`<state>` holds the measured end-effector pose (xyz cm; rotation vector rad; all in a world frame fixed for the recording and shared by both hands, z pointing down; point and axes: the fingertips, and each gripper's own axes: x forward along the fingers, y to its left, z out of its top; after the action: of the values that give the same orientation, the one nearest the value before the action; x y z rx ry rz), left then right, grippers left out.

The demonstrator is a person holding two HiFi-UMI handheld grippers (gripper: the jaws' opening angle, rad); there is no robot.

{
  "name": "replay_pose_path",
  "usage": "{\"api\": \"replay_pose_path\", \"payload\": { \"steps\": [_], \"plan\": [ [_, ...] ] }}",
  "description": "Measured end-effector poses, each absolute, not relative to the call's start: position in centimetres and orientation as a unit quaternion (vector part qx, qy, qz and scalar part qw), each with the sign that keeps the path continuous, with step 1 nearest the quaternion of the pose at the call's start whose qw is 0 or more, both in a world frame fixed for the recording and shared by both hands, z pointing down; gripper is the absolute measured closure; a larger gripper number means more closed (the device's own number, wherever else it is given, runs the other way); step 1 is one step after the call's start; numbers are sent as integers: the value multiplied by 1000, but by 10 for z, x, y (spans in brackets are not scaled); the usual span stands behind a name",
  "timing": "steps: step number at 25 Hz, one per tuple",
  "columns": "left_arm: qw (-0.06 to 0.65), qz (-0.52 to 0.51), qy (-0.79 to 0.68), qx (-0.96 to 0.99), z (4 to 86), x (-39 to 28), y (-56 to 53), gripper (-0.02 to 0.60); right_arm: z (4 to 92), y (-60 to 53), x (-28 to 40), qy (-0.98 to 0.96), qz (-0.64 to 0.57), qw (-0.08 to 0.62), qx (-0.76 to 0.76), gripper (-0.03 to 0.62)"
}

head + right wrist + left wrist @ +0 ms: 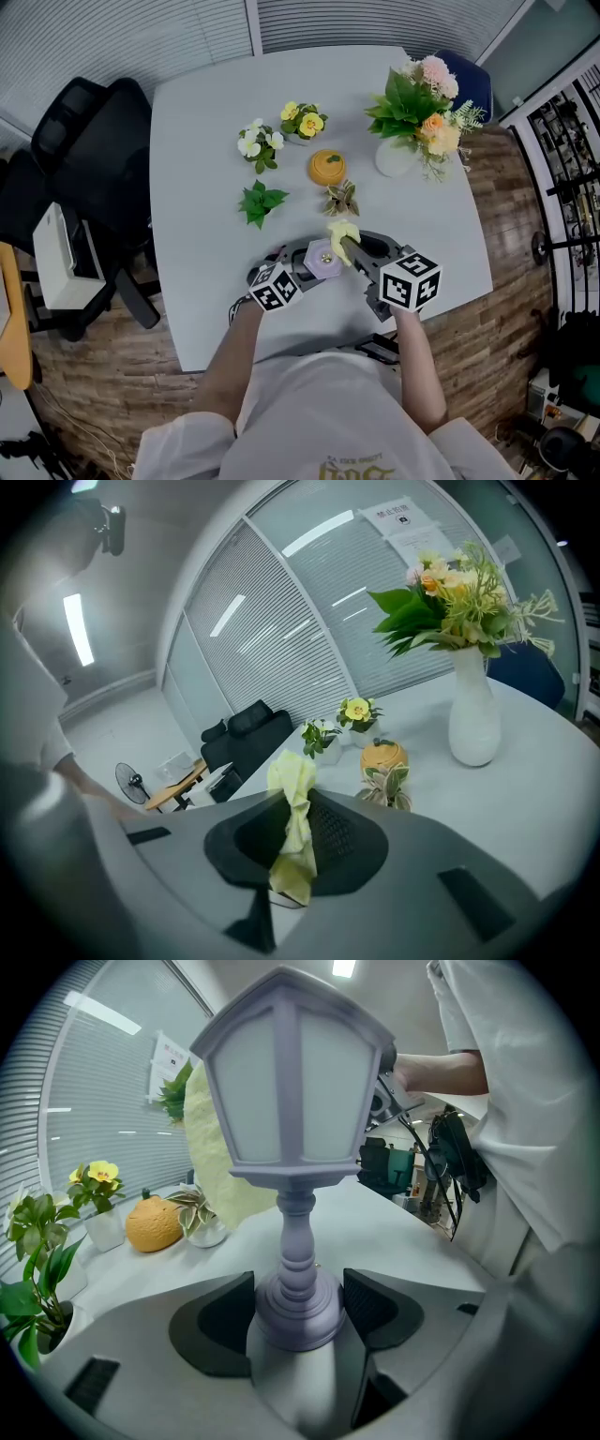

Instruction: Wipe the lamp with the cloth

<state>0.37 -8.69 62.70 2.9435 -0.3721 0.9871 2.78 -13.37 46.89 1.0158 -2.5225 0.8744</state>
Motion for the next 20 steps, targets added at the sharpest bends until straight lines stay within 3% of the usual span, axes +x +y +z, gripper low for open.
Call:
{"api": "replay_pose_path", "payload": {
  "steps": [20],
  "plan": [
    [8,316,-119,941,627,4,-86,282,488,-146,29,-861,333,143,357,540]
  ]
}}
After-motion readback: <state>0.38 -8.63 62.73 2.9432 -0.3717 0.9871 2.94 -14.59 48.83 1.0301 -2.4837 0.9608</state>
